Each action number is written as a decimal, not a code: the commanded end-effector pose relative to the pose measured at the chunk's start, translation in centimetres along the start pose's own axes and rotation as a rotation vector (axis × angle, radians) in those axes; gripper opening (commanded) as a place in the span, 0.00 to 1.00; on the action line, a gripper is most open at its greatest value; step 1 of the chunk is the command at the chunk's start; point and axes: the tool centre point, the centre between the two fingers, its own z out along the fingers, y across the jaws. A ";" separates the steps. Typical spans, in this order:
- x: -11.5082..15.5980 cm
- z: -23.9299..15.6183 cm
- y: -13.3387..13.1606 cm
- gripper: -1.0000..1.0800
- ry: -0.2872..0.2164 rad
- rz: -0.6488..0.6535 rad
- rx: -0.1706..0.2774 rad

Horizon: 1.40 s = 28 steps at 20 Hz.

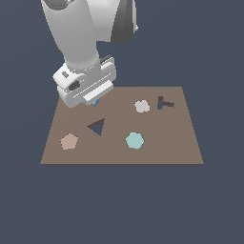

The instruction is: Insert a designated object into the corresponding slot on a board.

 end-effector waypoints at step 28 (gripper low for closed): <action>1.3 -0.4 -0.5 0.00 0.000 0.172 0.001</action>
